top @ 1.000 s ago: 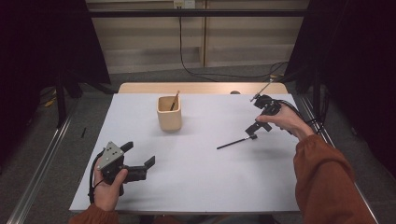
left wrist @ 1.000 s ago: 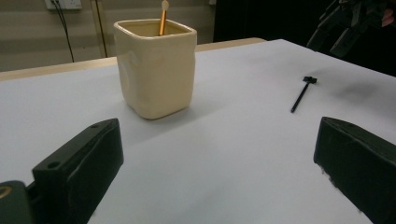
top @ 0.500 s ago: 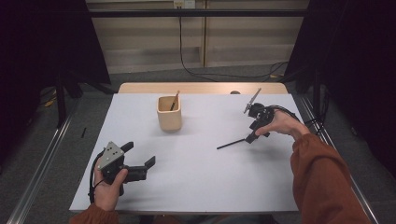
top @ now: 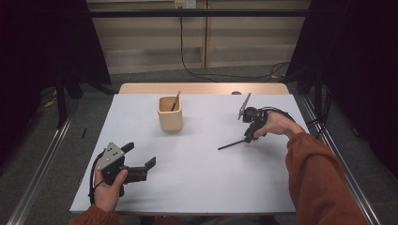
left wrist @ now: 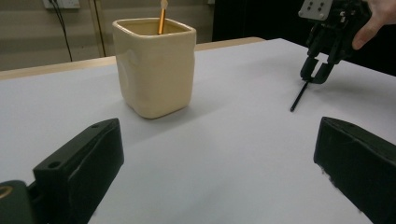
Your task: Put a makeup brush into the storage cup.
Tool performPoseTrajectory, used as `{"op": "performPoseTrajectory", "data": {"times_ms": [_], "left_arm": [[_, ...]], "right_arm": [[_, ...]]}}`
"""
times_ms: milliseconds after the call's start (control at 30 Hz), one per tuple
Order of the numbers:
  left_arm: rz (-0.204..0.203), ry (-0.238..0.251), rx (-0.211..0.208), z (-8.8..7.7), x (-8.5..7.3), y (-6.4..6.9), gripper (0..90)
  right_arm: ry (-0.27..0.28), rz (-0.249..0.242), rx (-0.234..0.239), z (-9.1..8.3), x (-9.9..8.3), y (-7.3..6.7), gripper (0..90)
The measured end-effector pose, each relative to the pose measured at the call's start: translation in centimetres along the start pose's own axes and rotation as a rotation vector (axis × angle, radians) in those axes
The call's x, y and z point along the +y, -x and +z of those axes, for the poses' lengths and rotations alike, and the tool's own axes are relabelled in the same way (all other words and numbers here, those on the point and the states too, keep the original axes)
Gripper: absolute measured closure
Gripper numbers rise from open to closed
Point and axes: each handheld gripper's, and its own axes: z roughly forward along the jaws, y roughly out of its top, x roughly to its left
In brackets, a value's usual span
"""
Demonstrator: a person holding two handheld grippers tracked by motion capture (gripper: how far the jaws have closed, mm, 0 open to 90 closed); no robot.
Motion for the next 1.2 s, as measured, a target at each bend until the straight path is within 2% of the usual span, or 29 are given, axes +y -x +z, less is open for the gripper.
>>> {"op": "performPoseTrajectory", "data": {"times_ms": [67, 133, 233, 267, 400, 533, 767, 933, 1000, 1200], "left_arm": [[0.000, 0.000, 0.000, 0.0, 0.0, 0.0, 1.7], [-0.001, 0.000, 0.000, 0.0, 0.0, 0.0, 1.7], [0.000, -0.001, 0.000, 0.1, 0.0, 0.0, 1.7], [0.001, -0.001, 0.000, 0.1, 0.0, 0.0, 1.7], [0.000, -0.001, 0.000, 0.1, 0.0, 0.0, 1.6], [-0.001, -0.001, 0.001, 0.0, 0.0, 0.0, 1.7], [-0.003, 0.000, 0.000, 0.0, 0.0, 0.0, 1.7], [0.002, 0.002, 0.000, 0.0, 0.0, 0.0, 1.7], [0.005, -0.001, -0.002, 0.0, 0.0, 0.0, 1.7], [0.006, -0.001, -0.002, 0.0, 0.0, 0.0, 1.7]], "right_arm": [[-0.016, -0.005, -0.007, 0.4, 0.0, 0.1, 66.5], [0.001, -0.009, -0.012, 0.3, 0.1, 0.2, 67.2], [-0.017, -0.010, -0.017, 0.2, 0.2, 0.1, 67.6], [-0.016, -0.028, -0.019, 0.4, 0.2, 0.1, 67.5], [-0.013, -0.034, -0.034, 0.6, 0.4, 0.0, 67.5], [-0.038, -0.048, -0.037, 1.0, 0.6, -0.2, 67.7], [-0.038, -0.071, -0.053, 1.2, 0.5, -0.2, 75.0], [-0.034, -0.067, -0.057, 1.2, 0.5, -0.2, 81.1], [-0.051, -0.061, -0.054, 1.2, 0.6, -0.2, 85.4], [-0.062, -0.031, -0.053, 1.3, 0.9, -0.1, 85.6]]}}
